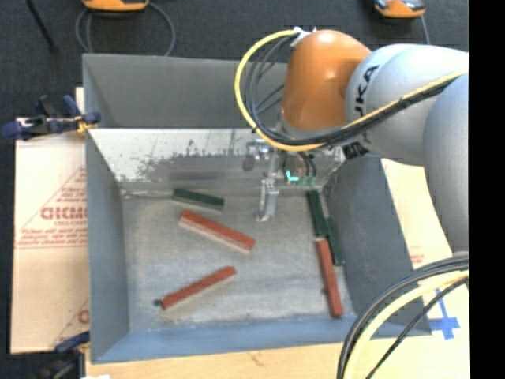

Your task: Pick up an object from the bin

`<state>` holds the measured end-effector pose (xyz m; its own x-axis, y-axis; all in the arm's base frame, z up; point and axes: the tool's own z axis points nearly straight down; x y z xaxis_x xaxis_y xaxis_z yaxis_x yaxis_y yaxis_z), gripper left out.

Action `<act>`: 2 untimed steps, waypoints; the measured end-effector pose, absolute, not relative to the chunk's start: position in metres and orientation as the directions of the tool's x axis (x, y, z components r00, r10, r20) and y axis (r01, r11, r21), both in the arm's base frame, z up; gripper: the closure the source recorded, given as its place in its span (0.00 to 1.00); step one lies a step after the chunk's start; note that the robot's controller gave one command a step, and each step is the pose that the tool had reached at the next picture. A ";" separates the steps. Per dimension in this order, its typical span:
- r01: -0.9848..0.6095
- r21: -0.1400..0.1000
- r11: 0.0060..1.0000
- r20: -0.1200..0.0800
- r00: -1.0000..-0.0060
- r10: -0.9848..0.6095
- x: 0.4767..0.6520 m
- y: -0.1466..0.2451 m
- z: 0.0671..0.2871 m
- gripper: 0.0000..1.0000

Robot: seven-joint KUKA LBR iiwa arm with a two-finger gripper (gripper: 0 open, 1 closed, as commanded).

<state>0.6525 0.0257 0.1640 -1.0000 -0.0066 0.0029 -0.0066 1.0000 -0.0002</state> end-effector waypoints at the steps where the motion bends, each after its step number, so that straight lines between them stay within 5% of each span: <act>1: 0.122 0.001 0.992 0.005 -0.992 0.122 0.607 0.037 0.066 0.00; 2: 0.123 0.002 0.992 -0.005 -0.992 0.123 0.610 0.037 0.071 1.00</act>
Offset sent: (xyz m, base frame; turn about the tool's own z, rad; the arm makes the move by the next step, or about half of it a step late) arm -0.0440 0.0117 -0.0940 0.1305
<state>0.6100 0.0367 0.0713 -0.9925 0.1225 -0.0047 0.1225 0.9925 0.0019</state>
